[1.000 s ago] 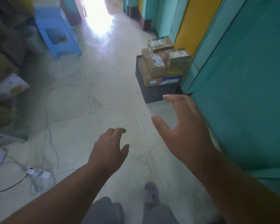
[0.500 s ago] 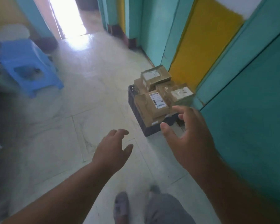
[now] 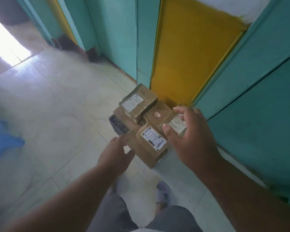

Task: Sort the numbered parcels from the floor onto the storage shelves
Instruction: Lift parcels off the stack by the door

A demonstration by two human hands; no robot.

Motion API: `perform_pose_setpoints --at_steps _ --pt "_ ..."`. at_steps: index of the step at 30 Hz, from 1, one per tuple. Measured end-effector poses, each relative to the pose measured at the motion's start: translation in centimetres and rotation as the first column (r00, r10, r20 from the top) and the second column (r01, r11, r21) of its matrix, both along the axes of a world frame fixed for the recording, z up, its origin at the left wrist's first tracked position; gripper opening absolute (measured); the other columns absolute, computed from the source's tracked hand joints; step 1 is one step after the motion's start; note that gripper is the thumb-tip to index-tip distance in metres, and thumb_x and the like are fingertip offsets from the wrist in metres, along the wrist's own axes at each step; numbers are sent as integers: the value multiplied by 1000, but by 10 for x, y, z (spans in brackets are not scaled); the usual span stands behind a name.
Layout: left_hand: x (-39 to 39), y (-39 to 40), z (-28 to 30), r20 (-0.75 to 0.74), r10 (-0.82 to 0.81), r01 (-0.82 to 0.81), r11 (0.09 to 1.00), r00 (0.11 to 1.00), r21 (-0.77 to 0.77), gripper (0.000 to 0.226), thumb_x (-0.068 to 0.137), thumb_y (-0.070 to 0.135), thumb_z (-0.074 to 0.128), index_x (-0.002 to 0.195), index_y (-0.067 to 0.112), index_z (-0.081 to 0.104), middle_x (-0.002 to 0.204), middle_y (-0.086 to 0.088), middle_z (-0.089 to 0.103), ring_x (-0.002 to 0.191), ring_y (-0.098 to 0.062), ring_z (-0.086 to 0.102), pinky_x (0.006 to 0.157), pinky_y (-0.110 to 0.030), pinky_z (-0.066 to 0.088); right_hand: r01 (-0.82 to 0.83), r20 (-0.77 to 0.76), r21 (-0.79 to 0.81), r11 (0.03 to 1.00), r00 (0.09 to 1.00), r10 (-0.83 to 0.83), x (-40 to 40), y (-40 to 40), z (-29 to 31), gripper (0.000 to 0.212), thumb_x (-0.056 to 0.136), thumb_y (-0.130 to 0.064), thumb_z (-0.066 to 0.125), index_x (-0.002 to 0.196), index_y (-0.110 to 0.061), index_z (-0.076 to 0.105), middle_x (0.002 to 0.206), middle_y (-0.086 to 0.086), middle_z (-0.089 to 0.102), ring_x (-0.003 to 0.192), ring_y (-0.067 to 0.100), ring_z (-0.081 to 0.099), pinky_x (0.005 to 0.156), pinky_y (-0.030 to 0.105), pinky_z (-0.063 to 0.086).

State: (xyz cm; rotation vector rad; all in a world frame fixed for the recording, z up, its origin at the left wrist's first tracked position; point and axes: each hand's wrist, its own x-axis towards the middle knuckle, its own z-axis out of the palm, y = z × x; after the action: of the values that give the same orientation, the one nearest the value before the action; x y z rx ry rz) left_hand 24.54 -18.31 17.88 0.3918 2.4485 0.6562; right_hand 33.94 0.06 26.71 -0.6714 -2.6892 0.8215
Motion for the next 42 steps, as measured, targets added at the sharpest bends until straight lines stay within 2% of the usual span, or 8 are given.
perform_pose_setpoints --at_steps 10,18,24,28,32,35,39,42 --pt "-154 47 -73 176 -468 487 869 866 -85 30 97 33 57 126 22 56 126 4 58 106 -18 57 82 -35 49 467 121 -87 880 882 -456 -83 -35 -65 54 84 -48 56 129 -17 56 124 4 62 109 10 55 71 7 36" --pt "-168 87 -148 227 -563 594 799 794 -95 45 93 37 61 134 24 49 129 1 61 92 -15 59 66 -32 50 666 225 -76 742 737 -638 -71 -42 -133 51 87 -43 64 130 -18 54 127 1 57 114 16 55 77 16 38" --pt "-165 118 -207 258 -529 557 830 808 -43 55 92 34 66 139 19 40 114 0 63 85 -13 63 63 -29 53 766 289 -80 638 630 -720 -58 -48 -198 51 89 -41 63 132 -17 53 130 1 56 115 16 53 87 27 40" --pt "-170 128 -246 388 -441 480 877 809 -3 67 87 36 71 143 19 38 126 0 56 111 -23 61 94 -46 54 805 354 -95 586 577 -736 -63 -49 -249 48 92 -41 63 133 -19 50 130 -2 55 109 10 49 81 17 36" --pt "-164 130 -270 546 -398 405 907 737 114 22 91 26 68 109 36 61 113 3 72 100 -18 70 86 -43 60 864 485 -263 430 504 -715 -68 -45 -300 50 92 -40 63 135 -26 41 130 -5 60 99 7 55 61 5 36" --pt "-155 127 -265 561 -381 346 922 735 174 25 94 13 65 92 36 59 103 8 70 100 -19 68 87 -41 56 876 512 -356 326 475 -716 -65 -42 -324 47 92 -31 64 132 -23 41 124 -4 64 103 16 65 58 11 43" --pt "-155 111 -237 648 -346 252 938 678 237 25 95 10 63 95 35 58 89 9 75 80 -11 74 62 -28 59 892 458 -307 333 445 -769 -59 -45 -315 38 92 -29 64 126 -22 50 119 -7 65 105 16 66 63 11 47" --pt "-164 86 -211 742 -300 214 953 600 212 17 95 12 62 106 25 64 96 2 78 84 -14 76 75 -36 62 868 437 -310 388 492 -753 -57 -57 -293 32 92 -26 64 123 -22 57 118 -6 65 103 12 64 60 5 44"
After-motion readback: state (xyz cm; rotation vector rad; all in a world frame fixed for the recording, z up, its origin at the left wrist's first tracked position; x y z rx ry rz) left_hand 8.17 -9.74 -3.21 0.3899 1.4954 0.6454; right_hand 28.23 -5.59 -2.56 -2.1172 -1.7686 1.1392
